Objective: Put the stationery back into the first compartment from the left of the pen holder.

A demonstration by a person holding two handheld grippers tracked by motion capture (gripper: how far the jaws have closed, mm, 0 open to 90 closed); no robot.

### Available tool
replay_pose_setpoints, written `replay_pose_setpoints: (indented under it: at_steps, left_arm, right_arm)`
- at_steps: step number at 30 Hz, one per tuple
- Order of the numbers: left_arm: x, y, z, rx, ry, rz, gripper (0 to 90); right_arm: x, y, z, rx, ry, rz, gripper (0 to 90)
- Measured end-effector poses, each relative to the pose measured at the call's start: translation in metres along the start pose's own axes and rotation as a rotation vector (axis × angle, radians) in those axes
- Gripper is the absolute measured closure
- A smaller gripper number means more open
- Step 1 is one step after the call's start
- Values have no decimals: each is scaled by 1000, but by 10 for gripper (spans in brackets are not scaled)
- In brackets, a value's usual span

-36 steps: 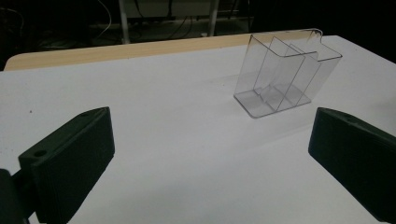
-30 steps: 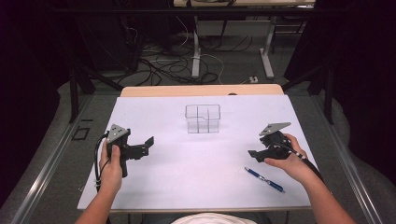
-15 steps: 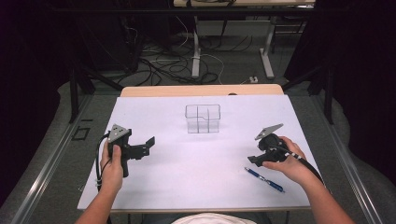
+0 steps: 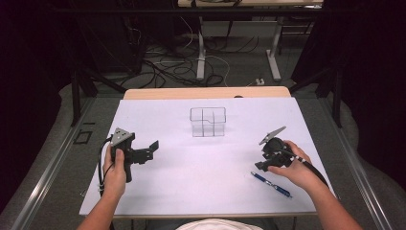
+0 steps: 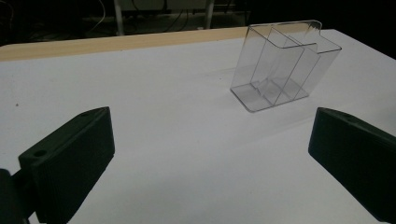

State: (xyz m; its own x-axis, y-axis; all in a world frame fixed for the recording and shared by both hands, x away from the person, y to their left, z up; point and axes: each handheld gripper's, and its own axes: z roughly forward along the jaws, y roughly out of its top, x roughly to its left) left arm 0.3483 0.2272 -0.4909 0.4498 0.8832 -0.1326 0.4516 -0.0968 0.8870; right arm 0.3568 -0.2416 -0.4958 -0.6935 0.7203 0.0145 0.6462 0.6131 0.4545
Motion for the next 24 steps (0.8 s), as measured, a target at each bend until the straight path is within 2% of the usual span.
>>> replay_pose_setpoints:
  at_steps: [1,2,3,4,5,6,7,8,9,11,13,14,15,16,18,19,20,21,23,24]
  left_arm:
    - [0,0,0,0,0,-2,1]
    - [0,0,0,1,0,-2,1]
    - [0,0,0,0,1,-3,1]
    - [1,0,0,2,5,5,1]
    - [1,-1,1,2,1,-4,1]
    - [1,-1,0,3,2,-3,1]
    - [1,-1,1,3,3,-4,1]
    - [1,-1,1,3,3,-4,1]
    - [1,-1,1,3,2,-3,1]
    - [1,-1,1,3,2,-4,1]
    - [1,-1,1,7,0,-9,1]
    - [1,-1,1,7,-1,-9,1]
    - [1,-1,1,7,0,-9,1]
    - [1,-1,1,8,-1,-9,1]
    - [1,-1,1,8,-2,-10,1]
    - [1,-1,1,8,-1,-10,2]
    - [1,-1,1,8,-2,-9,1]
    - [1,-1,1,7,-1,-6,1]
    - [2,-1,1,8,-1,-6,1]
    - [1,-1,1,8,-1,-6,1]
  right_arm:
    - [0,0,0,14,-13,-2,486]
    - [0,-1,4,-29,9,1,492]
    - [0,0,1,8,9,5,497]
    - [-1,-1,2,10,3,-9,504]
    - [1,-1,3,-5,-15,-4,510]
    - [0,-1,4,2,13,-5,519]
    - [0,-2,5,-14,16,-11,527]
    - [1,-1,3,20,6,-20,531]
    - [1,-1,4,24,21,-25,541]
    - [1,-1,4,31,19,-28,548]
    - [3,0,4,69,38,-32,561]
    - [3,-1,7,37,44,-30,568]
    - [3,1,3,119,44,-45,574]
    - [4,0,6,73,52,-26,579]
    - [5,0,7,82,57,-27,586]
    - [5,0,7,108,51,-38,589]
    - [6,0,8,84,60,-28,590]
    - [7,-1,9,90,60,-10,592]
    - [6,-1,10,95,68,-35,595]
    - [7,-1,10,103,79,-21,599]
